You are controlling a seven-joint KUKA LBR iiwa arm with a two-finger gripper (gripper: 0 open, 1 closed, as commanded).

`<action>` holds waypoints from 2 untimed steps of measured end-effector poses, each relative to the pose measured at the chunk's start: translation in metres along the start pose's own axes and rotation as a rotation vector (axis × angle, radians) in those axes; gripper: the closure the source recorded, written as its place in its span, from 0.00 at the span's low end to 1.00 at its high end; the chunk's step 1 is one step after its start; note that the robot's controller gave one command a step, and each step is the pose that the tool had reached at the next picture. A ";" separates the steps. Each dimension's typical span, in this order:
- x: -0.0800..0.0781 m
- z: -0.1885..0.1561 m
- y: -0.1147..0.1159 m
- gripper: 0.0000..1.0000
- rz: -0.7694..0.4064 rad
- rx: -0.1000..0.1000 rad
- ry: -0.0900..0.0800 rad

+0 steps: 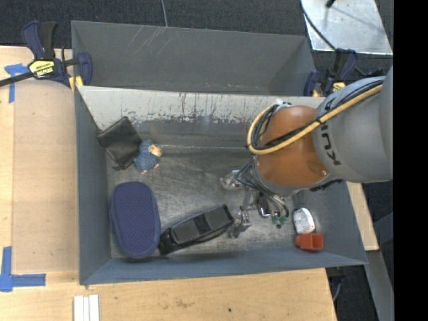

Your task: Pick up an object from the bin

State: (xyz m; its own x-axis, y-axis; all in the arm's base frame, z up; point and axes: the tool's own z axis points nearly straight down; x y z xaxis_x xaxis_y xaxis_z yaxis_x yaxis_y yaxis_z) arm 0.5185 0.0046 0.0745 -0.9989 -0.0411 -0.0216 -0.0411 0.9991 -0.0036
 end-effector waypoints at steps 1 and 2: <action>0.024 0.000 0.027 0.00 -0.150 0.000 0.004; -0.022 -0.030 0.058 0.00 -0.302 -0.004 0.015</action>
Offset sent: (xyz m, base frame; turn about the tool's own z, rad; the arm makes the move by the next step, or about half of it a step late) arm -0.0309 0.0293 -0.0045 -0.1537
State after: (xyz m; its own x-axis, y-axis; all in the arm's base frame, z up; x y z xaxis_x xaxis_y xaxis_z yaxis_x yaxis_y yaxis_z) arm 0.5372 0.0635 0.1049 -0.9418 -0.3361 -0.0054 -0.3361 0.9418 -0.0033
